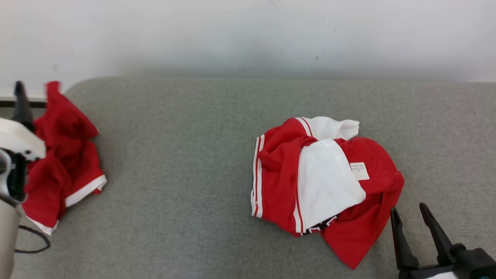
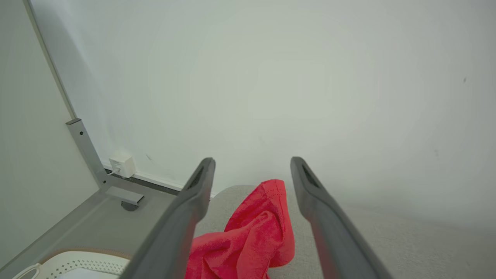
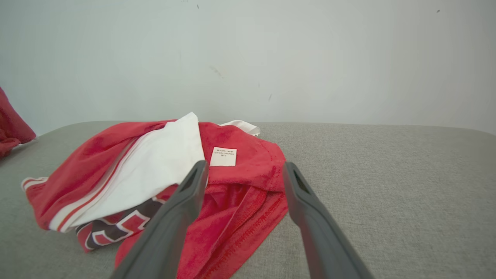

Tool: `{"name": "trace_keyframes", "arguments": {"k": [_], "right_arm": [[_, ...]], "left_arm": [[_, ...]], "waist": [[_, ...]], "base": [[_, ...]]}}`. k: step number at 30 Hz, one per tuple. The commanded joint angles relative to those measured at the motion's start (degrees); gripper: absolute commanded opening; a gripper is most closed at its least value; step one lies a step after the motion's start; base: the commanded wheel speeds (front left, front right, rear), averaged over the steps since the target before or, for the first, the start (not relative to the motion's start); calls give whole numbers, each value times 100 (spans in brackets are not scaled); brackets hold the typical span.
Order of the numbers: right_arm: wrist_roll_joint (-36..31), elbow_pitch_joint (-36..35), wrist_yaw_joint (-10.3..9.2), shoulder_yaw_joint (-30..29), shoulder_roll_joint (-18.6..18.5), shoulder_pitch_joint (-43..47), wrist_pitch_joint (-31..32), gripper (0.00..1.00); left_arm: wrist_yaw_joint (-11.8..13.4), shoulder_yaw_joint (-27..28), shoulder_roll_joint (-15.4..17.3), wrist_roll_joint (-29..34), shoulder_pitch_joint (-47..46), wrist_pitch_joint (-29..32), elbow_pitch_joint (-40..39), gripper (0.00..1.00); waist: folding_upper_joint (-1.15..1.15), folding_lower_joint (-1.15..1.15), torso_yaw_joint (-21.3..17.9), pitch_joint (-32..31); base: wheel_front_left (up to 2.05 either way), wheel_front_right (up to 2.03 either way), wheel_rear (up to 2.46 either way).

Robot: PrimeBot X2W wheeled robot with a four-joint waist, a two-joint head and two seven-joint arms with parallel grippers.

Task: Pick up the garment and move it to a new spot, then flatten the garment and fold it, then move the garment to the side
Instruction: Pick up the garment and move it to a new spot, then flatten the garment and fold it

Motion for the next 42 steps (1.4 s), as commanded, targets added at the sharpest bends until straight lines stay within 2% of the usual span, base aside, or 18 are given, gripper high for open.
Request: {"name": "trace_keyframes", "arguments": {"k": [1,8,16,23,25,27,31,32,33,42], "right_arm": [[37,13,-16,-27,8,101,5,100],[4,-120,-16,-99,38,283,5,100],[-46,-229,-16,-193,-35,482,5,100],[-83,-290,-16,-171,-101,555,5,100],[-94,-291,-16,-165,-108,564,5,100],[-100,-286,-16,-160,-109,574,5,100],[-92,-257,-16,-153,-123,605,5,100],[-87,-246,-16,-155,-125,623,5,100],[-76,-229,-16,-163,-111,648,5,100],[-60,-33,-16,-203,-2,776,5,100]], "left_arm": [[28,-47,-28,131,36,-70,-108,100],[135,-289,-364,115,776,-161,-1274,100],[659,-529,-807,142,2490,-377,-2953,100],[898,-581,-1212,187,3785,-572,-3737,100],[944,-554,-1212,410,4096,-613,-3831,100],[969,-430,-1378,556,4399,-613,-3947,100],[896,-234,-1583,915,4816,-610,-4110,100],[803,-147,-1601,1042,4939,-610,-4132,100],[625,-10,-1774,1274,5117,-611,-4208,100],[-177,677,-2452,2028,5729,-609,-4441,100]], "waist": [[0,0,-9,-136],[0,0,-111,-508],[0,0,-236,-752],[0,0,-295,-844],[0,0,-309,-864],[0,0,-320,-889],[0,0,-329,-937],[0,0,-330,-954],[0,0,-323,-987],[0,0,-350,-1119]], "base": [[0,0,0],[0,0,0],[0,0,0],[0,0,0],[0,0,0],[0,0,0],[0,0,0],[0,0,0],[0,0,0],[0,0,0]]}}
